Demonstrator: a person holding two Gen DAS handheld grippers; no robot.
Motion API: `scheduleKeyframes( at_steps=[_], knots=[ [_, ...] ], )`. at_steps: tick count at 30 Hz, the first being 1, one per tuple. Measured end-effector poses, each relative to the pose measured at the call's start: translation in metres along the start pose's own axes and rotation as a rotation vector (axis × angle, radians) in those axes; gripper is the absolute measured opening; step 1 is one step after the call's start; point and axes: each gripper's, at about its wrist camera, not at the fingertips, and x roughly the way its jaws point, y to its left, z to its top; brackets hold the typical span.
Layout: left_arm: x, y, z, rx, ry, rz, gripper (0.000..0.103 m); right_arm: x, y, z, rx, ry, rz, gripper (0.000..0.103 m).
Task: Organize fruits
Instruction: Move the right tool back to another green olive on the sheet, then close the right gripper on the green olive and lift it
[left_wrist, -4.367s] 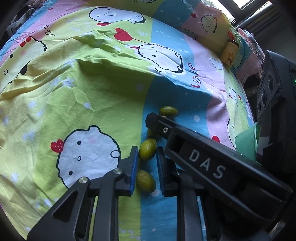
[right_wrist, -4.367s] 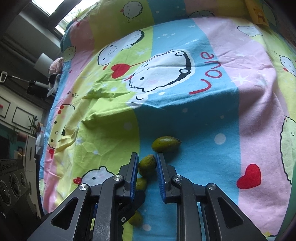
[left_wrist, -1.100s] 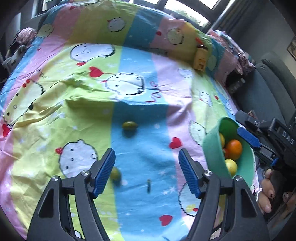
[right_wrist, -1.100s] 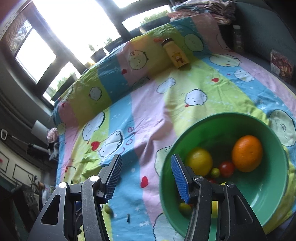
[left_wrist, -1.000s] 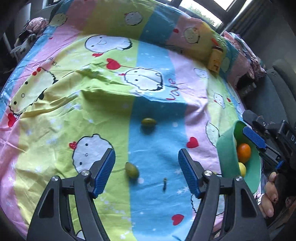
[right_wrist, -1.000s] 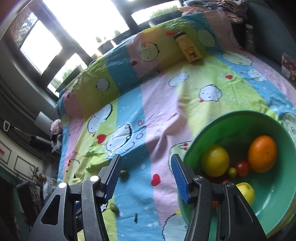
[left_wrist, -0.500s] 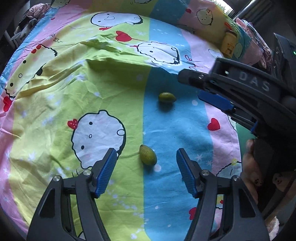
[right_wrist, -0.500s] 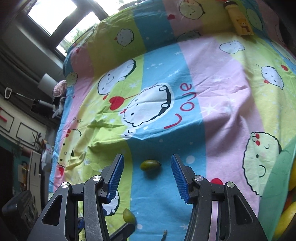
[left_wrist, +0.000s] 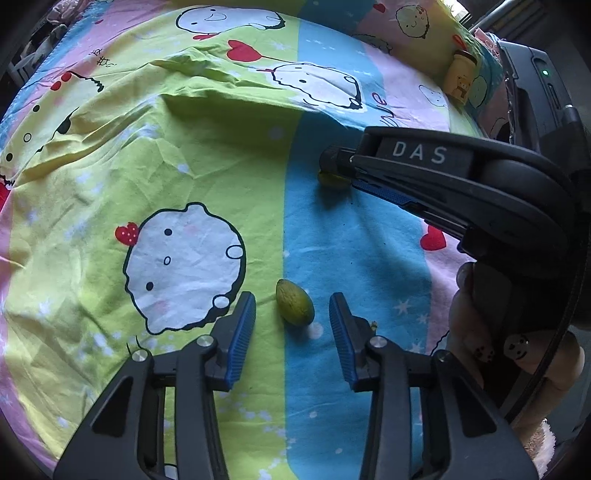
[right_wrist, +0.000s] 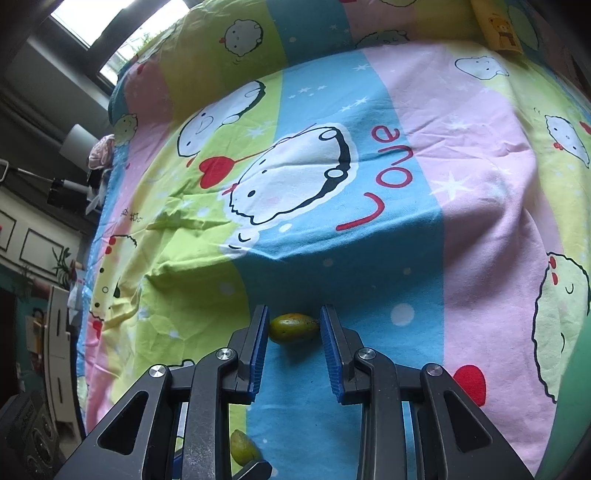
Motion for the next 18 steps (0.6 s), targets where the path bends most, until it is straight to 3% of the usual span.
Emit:
scheduleKeyframes(
  at_steps=[7, 18],
  knots=[
    [0.0006, 0.0011, -0.0006, 0.002, -0.009, -0.001, 0.022, 0.0019, 0.0041, -0.0010, -0.021, -0.002, -0.016, 0.031],
    [0.0035, -0.0009, 0.0026, -0.002, -0.012, -0.013, 0.021, 0.0033, 0.0076, -0.0025, -0.034, -0.001, -0.020, 0.031]
  ],
)
